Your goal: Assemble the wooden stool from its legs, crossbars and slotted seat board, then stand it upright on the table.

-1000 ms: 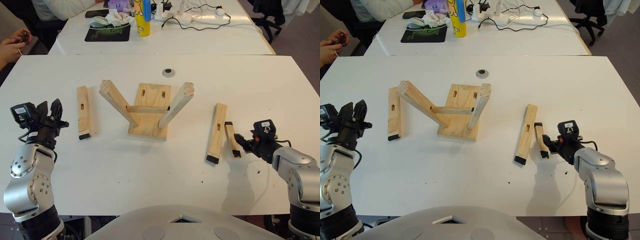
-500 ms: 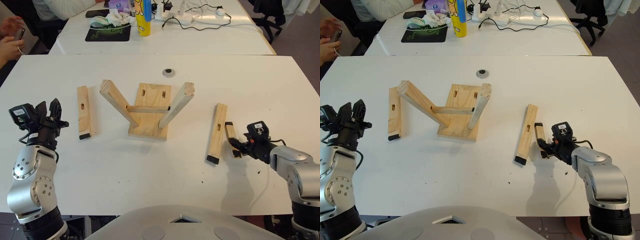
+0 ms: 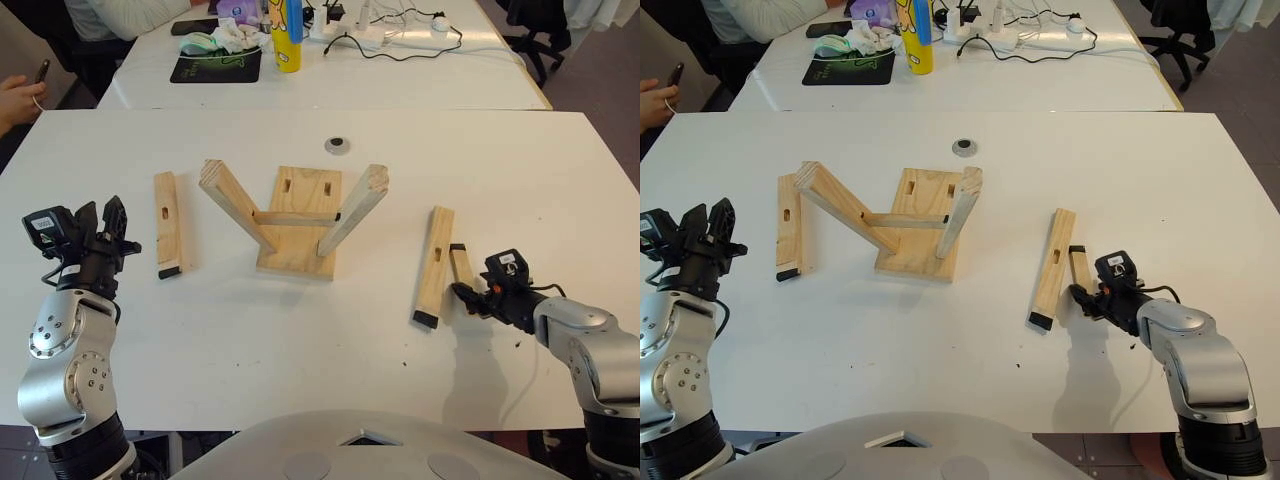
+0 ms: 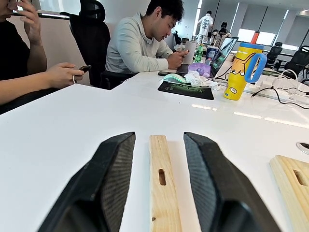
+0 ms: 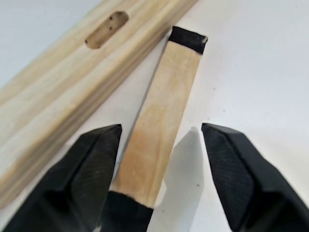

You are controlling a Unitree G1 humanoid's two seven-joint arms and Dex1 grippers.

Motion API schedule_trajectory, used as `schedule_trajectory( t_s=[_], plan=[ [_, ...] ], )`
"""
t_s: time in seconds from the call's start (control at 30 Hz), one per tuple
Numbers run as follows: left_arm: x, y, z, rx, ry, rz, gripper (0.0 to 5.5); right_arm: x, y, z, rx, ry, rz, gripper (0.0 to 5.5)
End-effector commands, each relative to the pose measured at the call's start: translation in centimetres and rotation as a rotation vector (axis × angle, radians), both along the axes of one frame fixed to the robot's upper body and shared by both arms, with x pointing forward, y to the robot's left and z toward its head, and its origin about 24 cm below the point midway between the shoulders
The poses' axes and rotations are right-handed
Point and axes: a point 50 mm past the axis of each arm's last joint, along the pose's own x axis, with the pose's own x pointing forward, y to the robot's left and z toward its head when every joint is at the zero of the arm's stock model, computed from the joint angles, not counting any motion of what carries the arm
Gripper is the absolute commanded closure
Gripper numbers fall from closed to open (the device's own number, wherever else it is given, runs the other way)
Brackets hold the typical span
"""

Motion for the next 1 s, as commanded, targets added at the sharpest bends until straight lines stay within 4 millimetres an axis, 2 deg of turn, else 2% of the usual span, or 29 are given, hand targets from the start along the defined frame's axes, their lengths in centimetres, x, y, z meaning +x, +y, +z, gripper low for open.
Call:
schedule_trajectory(
  t_s=[0.03,0.23,0.37,0.5,0.6,0.67,0.77,0.83,1.0],
  plan=[
    [0.0,-0.1,0.2,0.015,-0.004,0.004,3.61,-0.2,-0.9,-1.0,-0.014,0.035,-0.024,3.24],
    [0.1,0.0,0.2,0.013,-0.008,0.004,3.61,0.0,-1.3,-1.5,-0.002,0.039,-0.063,4.16],
    [0.2,-0.1,0.3,0.012,-0.013,0.001,3.61,1.7,-1.4,-0.2,-0.032,-0.085,-0.087,4.18],
    [0.4,0.0,0.8,0.013,-0.036,-0.005,3.61,5.4,-0.4,4.0,-0.052,-0.393,-0.107,4.18],
    [1.0,-0.3,2.0,0.01,-0.086,-0.024,3.61,8.4,2.1,9.0,0.012,-0.687,-0.054,4.18],
    [1.6,-0.6,2.9,0.002,-0.125,-0.047,3.61,9.5,3.7,11.4,0.069,-0.825,0.0,4.18],
    [2.5,-1.5,5.6,-0.043,-0.234,-0.107,3.61,10.7,6.9,15.4,0.159,-1.016,0.168,4.18],
    [3.1,-2.9,8.3,-0.101,-0.343,-0.197,3.61,11.0,9.3,17.5,0.248,-1.078,0.308,4.18],
    [3.4,-7.6,13.8,-0.239,-0.523,-0.499,3.61,10.9,13.3,20.6,0.328,-1.114,0.617,4.18]
  ],
)
